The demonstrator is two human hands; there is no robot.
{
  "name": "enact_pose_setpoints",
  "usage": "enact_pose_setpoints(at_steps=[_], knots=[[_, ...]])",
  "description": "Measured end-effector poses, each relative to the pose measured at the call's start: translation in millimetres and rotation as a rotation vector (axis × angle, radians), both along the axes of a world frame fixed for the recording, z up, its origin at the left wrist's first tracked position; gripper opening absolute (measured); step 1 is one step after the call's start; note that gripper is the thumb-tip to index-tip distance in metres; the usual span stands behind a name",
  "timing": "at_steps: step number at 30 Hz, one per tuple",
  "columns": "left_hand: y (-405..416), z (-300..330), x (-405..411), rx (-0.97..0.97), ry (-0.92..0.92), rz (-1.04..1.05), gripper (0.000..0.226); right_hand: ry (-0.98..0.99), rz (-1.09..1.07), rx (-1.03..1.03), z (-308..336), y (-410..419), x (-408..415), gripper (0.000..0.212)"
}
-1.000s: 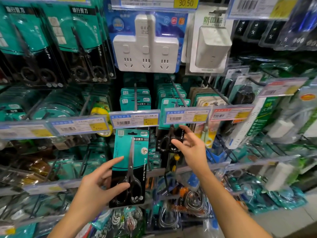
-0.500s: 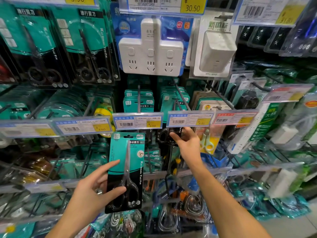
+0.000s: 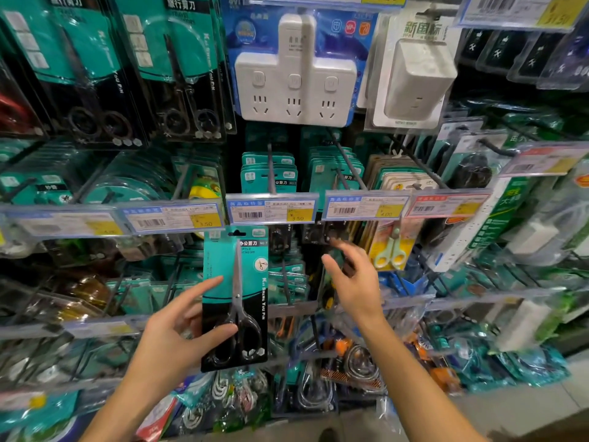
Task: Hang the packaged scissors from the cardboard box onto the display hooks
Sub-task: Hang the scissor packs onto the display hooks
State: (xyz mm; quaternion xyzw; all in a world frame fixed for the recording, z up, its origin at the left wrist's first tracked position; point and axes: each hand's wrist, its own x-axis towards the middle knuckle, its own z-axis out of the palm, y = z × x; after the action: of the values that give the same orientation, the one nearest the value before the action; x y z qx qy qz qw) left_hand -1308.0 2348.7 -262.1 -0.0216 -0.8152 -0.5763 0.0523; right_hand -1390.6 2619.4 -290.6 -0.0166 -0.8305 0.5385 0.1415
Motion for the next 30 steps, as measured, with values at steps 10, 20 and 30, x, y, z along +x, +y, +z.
enact_pose_setpoints(at_steps=[10, 20, 30], knots=[[8, 5, 6, 0.043, 0.044, -0.158, 0.065, -0.018, 0.388, 0.017, 25, -59, 88, 0.043], [11, 11, 4, 0.064, 0.023, -0.351, 0.076, -0.043, 0.231, -0.143, 31, -64, 101, 0.05], [19, 17, -13, -0.067, 0.077, -0.325, 0.073, 0.003, 0.25, -0.259, 36, -52, 85, 0.047]])
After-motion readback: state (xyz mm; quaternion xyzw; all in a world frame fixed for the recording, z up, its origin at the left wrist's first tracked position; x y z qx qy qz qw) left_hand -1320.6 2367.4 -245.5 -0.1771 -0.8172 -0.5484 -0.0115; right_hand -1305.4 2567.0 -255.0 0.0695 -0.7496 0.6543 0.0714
